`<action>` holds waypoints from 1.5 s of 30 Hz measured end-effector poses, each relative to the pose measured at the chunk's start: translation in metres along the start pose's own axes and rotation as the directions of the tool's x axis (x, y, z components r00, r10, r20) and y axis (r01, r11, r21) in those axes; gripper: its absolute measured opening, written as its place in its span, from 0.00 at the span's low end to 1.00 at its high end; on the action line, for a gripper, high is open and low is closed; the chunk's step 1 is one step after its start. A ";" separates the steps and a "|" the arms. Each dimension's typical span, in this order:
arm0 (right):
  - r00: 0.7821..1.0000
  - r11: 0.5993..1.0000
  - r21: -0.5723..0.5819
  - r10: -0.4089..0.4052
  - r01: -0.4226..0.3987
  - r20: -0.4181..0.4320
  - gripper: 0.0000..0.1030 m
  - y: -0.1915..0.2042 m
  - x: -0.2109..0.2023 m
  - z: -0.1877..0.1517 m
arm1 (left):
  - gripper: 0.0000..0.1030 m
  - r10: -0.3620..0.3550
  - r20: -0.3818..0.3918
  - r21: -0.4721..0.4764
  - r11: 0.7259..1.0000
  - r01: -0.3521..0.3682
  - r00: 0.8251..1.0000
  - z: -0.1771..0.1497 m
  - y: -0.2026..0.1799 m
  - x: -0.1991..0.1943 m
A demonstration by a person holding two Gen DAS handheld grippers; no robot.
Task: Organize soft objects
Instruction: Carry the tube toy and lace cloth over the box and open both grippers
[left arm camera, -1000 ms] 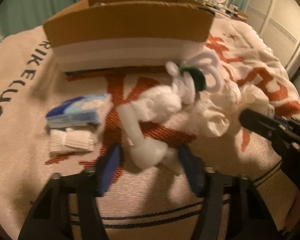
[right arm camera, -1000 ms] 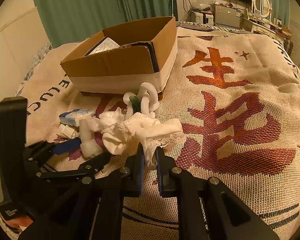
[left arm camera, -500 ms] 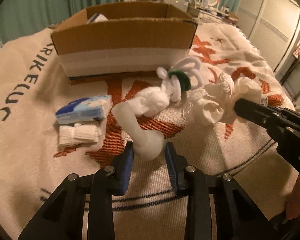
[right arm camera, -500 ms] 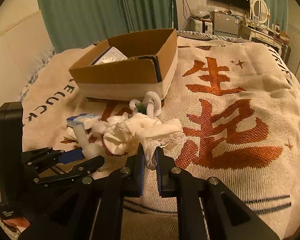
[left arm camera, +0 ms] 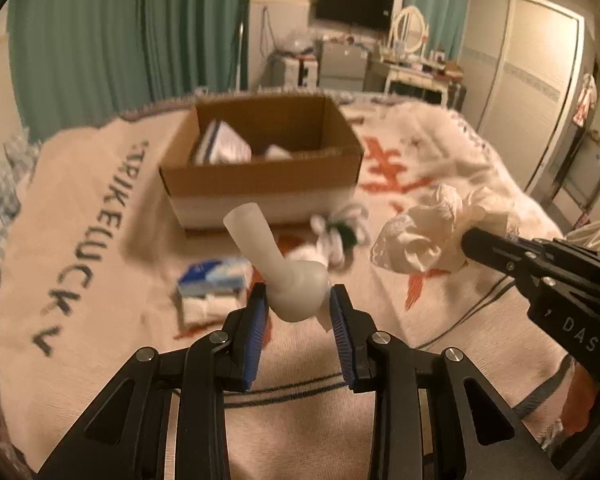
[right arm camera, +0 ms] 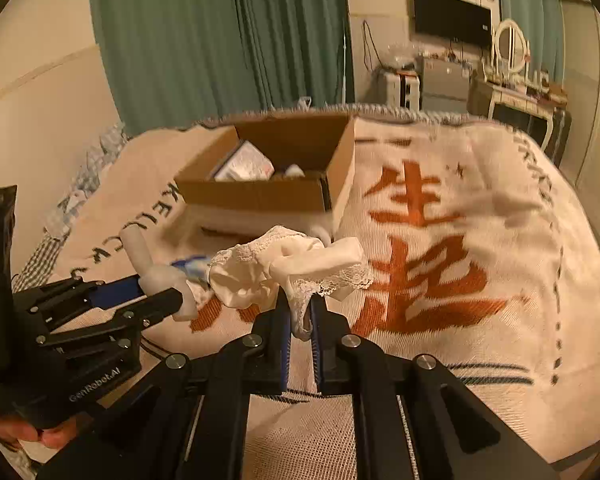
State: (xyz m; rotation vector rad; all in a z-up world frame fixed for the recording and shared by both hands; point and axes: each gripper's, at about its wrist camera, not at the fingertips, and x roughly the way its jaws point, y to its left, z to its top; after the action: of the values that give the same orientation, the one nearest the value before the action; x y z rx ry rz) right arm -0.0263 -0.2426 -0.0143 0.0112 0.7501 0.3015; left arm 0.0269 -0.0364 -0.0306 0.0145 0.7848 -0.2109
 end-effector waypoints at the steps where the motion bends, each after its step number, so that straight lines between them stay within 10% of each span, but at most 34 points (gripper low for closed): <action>1: 1.000 1.000 -0.009 -0.001 0.002 0.011 0.08 0.002 -0.005 0.004 | 0.30 0.007 0.020 0.004 1.000 -0.007 1.000 0.005 0.001 -0.007; 15: 0.990 0.997 -0.078 0.013 -0.001 0.144 0.08 0.020 -0.021 0.086 | 0.30 0.024 0.160 0.035 0.999 -0.030 0.987 0.081 0.022 -0.026; 39: 0.998 0.998 -0.002 0.063 -0.063 0.009 0.09 -0.038 0.201 0.178 | 0.35 0.075 0.061 0.101 0.992 -0.081 0.995 0.162 0.046 0.162; 45: 0.999 0.999 0.009 0.036 -0.036 0.027 0.41 -0.042 0.197 0.176 | 0.73 0.124 0.081 0.102 0.986 -0.132 0.989 0.158 0.045 0.161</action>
State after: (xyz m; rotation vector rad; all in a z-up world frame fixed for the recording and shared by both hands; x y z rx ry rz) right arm 0.2391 -0.2116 -0.0221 0.0374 0.7254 0.3318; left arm 0.2567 -0.0358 -0.0345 0.1572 0.6948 -0.1305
